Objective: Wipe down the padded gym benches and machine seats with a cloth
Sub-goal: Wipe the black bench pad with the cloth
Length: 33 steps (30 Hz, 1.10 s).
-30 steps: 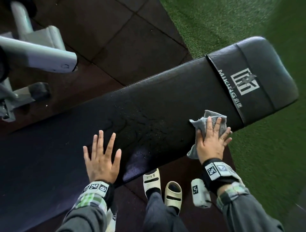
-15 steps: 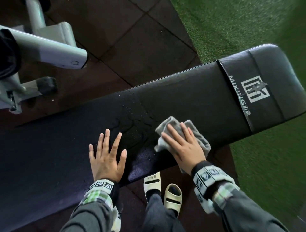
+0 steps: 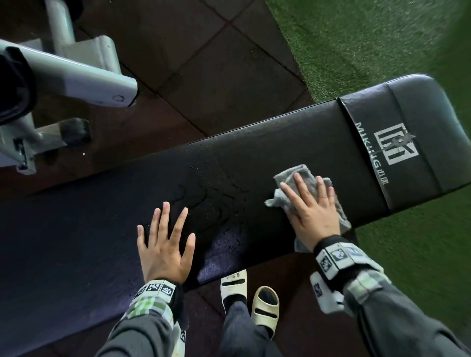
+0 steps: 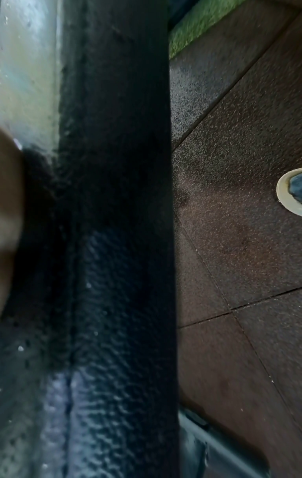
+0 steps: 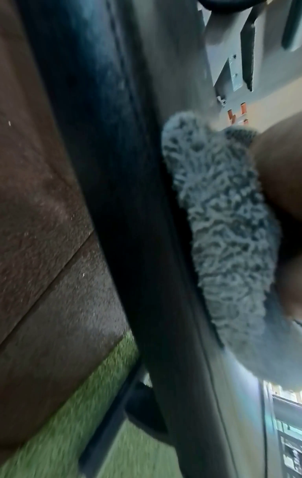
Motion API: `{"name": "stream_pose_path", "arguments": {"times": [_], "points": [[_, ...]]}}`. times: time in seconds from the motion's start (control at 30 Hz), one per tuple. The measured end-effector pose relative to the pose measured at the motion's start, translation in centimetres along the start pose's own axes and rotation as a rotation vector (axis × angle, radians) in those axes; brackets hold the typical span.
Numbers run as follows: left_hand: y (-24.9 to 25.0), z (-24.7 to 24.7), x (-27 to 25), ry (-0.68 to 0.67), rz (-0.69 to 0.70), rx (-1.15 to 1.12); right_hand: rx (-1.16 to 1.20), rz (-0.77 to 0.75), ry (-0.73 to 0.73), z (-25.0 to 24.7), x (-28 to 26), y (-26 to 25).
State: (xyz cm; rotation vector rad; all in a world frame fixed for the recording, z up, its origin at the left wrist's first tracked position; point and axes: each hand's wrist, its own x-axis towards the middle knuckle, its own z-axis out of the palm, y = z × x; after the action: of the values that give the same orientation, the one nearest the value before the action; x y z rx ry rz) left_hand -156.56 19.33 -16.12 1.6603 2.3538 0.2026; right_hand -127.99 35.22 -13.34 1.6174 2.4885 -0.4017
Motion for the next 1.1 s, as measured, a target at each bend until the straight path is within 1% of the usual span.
{"name": "stream_pose_path", "arguments": {"times": [0.07, 0.17, 0.23, 0.3, 0.37, 0.4, 0.47, 0.53, 0.6, 0.67, 0.73, 0.83, 0.9, 1.0, 1.1], "points": [[0.0, 0.0, 0.0, 0.002, -0.001, 0.004, -0.019, -0.111, 0.039, 0.2, 0.2, -2.2], [0.0, 0.1, 0.0, 0.004, -0.001, 0.006, -0.029, -0.35, 0.048, 1.4, -1.9, -3.6], [0.0, 0.1, 0.0, 0.006, -0.002, 0.01, -0.052, -0.471, 0.024, 1.9, -3.8, -2.5], [0.1, 0.0, 0.0, 0.007, -0.003, 0.009, -0.106, -0.545, 0.012, 2.2, -5.3, -0.4], [0.1, 0.0, 0.0, 0.007, -0.003, 0.007, -0.126, -0.54, 0.012, 2.0, -6.2, 2.0], [0.1, 0.0, 0.0, 0.008, -0.002, 0.006, -0.11, -0.5, 0.022, 1.8, -6.2, 3.0], [0.2, 0.0, 0.0, 0.006, -0.003, 0.004, -0.046, -0.374, 0.05, 1.3, -5.4, 4.1], [0.1, 0.0, 0.0, 0.004, -0.003, 0.002, 0.009, -0.25, 0.059, 0.7, -4.0, 3.8], [0.1, 0.0, 0.0, 0.001, -0.004, 0.001, 0.014, -0.152, 0.047, 0.3, -2.0, 2.4], [0.1, 0.0, 0.1, 0.0, -0.006, 0.0, 0.013, -0.105, 0.033, 0.0, -0.3, 0.4], [0.1, 0.0, 0.1, -0.003, -0.008, 0.003, 0.007, -0.162, 0.043, 0.2, 0.4, -1.7], [0.1, -0.1, 0.1, -0.013, -0.008, 0.011, -0.027, -0.387, 0.032, 1.2, -0.8, -3.7], [0.1, -0.2, 0.1, -0.017, -0.009, 0.01, -0.023, -0.499, 0.008, 1.8, -2.6, -3.4], [0.2, -0.3, 0.1, -0.021, -0.009, 0.004, -0.052, -0.578, -0.038, 1.8, -4.9, -1.0], [0.0, -0.3, 0.1, -0.033, 0.001, 0.001, -0.005, -0.569, -0.06, 1.3, -5.5, 1.7]]}}
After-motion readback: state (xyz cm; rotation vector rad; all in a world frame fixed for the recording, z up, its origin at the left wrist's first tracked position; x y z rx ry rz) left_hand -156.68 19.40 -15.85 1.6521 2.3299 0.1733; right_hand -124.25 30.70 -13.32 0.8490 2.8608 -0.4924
